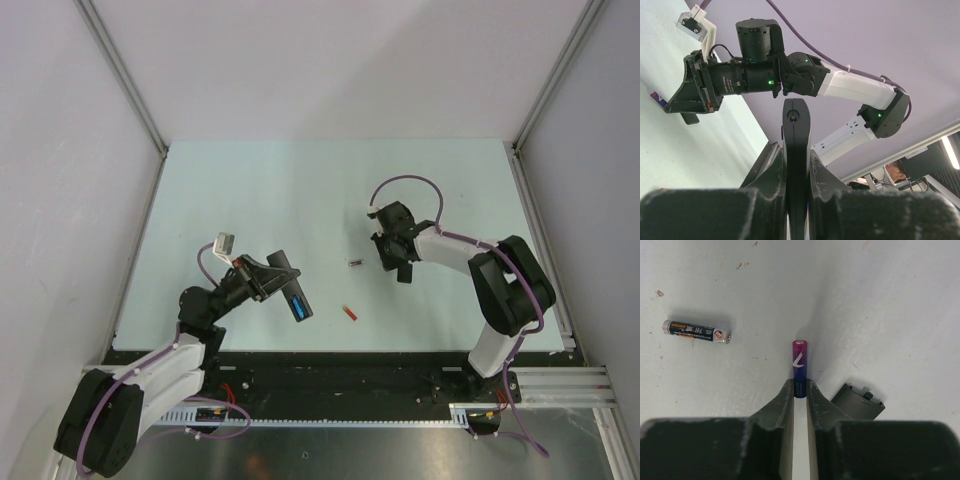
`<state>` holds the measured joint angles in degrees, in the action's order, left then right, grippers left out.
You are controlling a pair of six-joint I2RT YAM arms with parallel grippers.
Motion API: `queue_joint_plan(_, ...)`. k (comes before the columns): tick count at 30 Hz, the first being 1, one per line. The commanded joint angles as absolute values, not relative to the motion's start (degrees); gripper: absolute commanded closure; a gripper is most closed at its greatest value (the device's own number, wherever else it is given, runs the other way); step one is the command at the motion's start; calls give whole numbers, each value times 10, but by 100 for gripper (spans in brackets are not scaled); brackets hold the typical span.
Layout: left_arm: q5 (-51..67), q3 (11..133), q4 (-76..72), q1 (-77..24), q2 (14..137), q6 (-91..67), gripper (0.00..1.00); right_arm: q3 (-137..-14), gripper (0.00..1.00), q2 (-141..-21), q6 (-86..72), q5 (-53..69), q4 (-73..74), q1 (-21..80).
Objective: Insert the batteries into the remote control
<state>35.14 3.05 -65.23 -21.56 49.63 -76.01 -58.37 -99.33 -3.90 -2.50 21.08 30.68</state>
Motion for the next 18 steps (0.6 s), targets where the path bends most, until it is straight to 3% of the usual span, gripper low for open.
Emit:
queue_joint_plan(1,352,-23,-665,-212,499,-750,100,-571,90,-990,-55,-18,216,308)
queue_joint_plan(7,346,-21,-665,-212,500,-752,100,-571,100,-999,-80,-30,221,302)
queue_joint_plan(11,340,-20,-665,-212,503,-751,100,-572,100,-984,-105,-44,229,301)
queue_joint_plan(18,313,18,-665,-214,528,-756,100,-641,100,-815,-158,-69,392,365)
